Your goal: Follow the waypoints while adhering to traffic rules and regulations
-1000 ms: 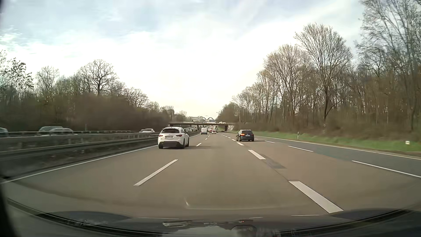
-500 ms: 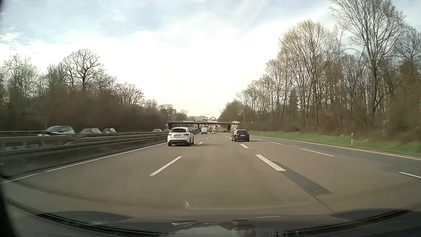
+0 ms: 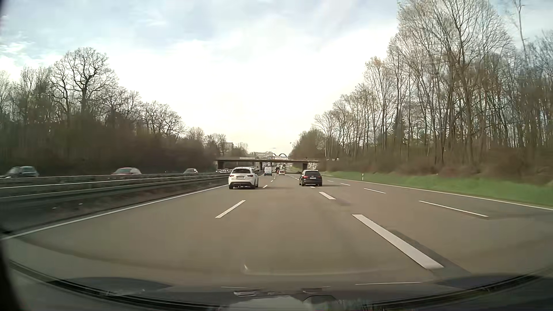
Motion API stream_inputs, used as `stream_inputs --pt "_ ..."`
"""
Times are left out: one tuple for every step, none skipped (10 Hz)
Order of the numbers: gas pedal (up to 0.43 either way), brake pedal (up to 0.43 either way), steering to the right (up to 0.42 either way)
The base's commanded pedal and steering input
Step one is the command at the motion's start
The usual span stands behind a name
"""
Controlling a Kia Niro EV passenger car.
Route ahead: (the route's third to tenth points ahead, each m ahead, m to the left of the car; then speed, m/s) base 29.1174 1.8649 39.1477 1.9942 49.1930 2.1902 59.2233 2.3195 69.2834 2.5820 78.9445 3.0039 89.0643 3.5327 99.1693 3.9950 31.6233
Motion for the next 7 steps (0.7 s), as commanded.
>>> stream_inputs --pt "0.000 0.000 -0.006" --pt "0.000 0.000 -0.006" --pt "0.000 0.000 -0.006" --pt "0.000 0.000 -0.006" --pt "0.000 0.000 -0.006" --pt "0.000 0.000 -0.006" --pt "0.000 0.000 -0.006"
